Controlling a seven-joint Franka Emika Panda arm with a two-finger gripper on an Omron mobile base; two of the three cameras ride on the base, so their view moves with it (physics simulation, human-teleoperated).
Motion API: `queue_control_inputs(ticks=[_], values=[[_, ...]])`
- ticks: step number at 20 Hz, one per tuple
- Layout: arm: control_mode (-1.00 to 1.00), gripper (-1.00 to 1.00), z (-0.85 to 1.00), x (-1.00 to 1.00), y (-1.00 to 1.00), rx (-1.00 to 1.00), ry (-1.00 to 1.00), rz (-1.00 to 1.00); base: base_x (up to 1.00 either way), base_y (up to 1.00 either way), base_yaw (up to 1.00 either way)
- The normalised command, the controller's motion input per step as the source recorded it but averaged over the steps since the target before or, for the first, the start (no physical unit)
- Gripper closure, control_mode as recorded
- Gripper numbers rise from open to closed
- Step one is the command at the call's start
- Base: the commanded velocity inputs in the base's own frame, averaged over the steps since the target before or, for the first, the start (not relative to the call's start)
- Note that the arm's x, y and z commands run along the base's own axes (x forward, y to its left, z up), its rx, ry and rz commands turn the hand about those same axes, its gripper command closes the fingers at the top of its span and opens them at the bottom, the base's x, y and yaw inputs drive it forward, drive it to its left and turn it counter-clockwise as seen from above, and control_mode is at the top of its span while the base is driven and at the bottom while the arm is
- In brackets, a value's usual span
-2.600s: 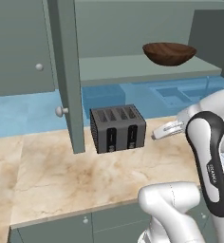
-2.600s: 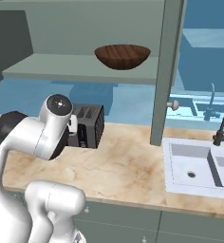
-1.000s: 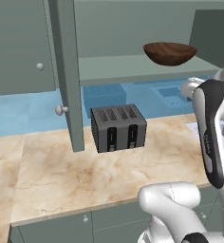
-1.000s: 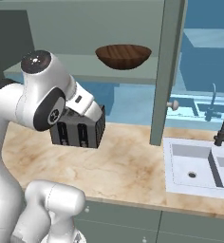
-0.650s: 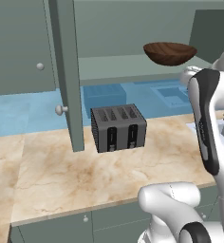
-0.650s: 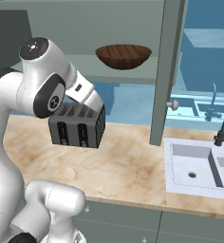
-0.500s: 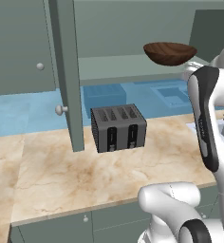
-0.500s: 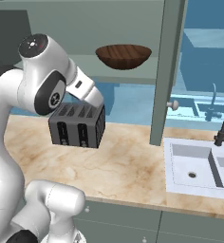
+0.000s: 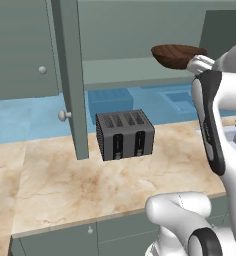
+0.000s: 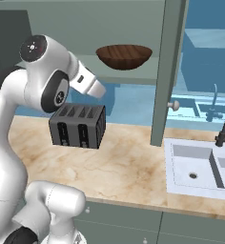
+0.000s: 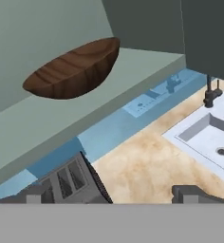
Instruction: Pick up the bowls from the cabinet and place each bowl in front of a stool on the dining counter.
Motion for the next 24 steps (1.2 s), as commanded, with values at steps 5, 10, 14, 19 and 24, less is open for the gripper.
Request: queue_control_inputs(ticks=[5, 10, 14, 19, 24], values=[[-1.0, -1.0, 0.34, 0.17, -0.06, 0.0, -0.09, -0.07, 0.0, 0.0, 0.0], [-1.0, -1.0, 0.4, 0.01, -0.12, 0.0, 0.0, -0.07, 0.0, 0.0, 0.0], [-1.0, -1.0, 0.13, 0.12, -0.18, 0.0, 0.05, -0.01, 0.0, 0.0, 0.0], [-1.0, -1.0, 0.0, 0.3, -0.16, 0.03, 0.13, 0.02, 0.0, 0.0, 0.0], [-1.0, -1.0, -0.02, 0.38, -0.06, 0.05, 0.13, 0.06, 0.0, 0.0, 0.0]])
